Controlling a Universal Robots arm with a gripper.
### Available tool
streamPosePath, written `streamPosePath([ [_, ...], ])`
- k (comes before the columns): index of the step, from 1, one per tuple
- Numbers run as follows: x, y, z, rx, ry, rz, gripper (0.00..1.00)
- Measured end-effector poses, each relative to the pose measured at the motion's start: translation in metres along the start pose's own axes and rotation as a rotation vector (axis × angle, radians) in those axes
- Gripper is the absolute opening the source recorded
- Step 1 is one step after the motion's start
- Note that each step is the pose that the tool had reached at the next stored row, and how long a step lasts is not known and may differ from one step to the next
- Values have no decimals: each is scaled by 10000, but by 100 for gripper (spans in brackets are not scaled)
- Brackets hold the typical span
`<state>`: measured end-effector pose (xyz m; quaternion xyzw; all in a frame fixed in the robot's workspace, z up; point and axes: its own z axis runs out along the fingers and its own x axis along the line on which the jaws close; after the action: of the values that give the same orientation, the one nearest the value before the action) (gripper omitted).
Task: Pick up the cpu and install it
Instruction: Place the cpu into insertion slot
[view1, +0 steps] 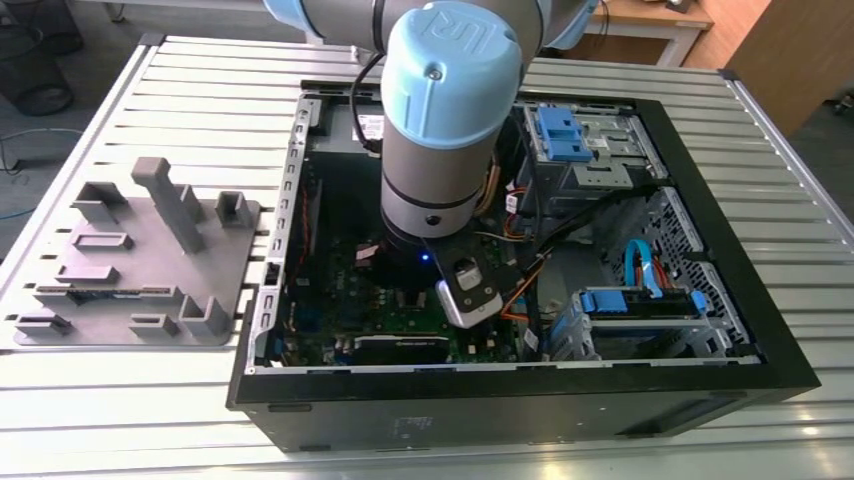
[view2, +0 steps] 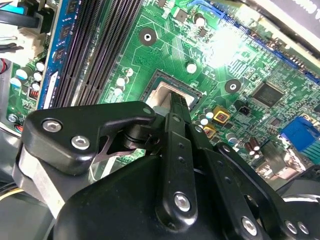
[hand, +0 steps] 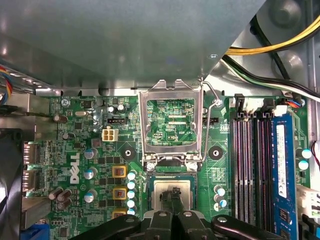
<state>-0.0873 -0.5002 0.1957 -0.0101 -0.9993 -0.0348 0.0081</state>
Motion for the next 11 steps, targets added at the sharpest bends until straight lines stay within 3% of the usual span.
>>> streamPosePath([
  [11,0,0,17,1,1,5,11],
])
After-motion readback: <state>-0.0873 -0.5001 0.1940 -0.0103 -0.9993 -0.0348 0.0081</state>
